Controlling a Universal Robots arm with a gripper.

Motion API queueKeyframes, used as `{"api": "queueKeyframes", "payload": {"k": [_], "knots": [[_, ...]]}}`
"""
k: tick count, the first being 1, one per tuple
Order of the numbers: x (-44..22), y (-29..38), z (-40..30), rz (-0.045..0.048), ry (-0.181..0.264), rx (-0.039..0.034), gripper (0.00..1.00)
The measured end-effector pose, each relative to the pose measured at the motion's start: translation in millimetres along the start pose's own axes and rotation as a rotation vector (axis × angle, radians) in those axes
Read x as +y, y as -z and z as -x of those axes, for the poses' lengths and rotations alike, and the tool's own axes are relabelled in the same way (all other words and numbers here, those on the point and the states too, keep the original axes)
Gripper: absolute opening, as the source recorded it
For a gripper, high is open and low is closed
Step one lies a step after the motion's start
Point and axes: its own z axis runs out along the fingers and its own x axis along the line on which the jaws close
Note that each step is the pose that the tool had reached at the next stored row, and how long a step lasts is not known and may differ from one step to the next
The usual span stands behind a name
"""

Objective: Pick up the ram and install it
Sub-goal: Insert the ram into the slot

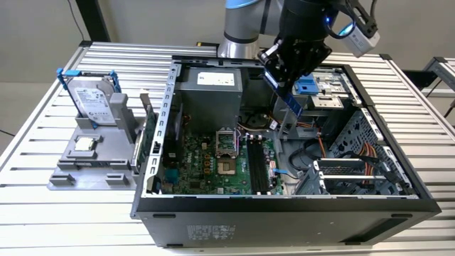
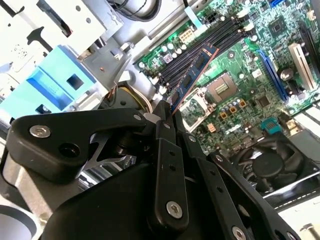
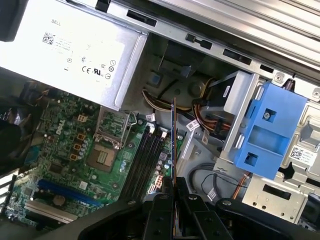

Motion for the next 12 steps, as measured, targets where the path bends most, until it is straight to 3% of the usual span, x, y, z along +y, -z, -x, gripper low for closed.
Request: {"api": "queueKeyframes", "payload": {"k": [12], "knots": [[-1.3, -1.0, -0.4, -0.001, -0.086, 0.0001, 0.0]]}}
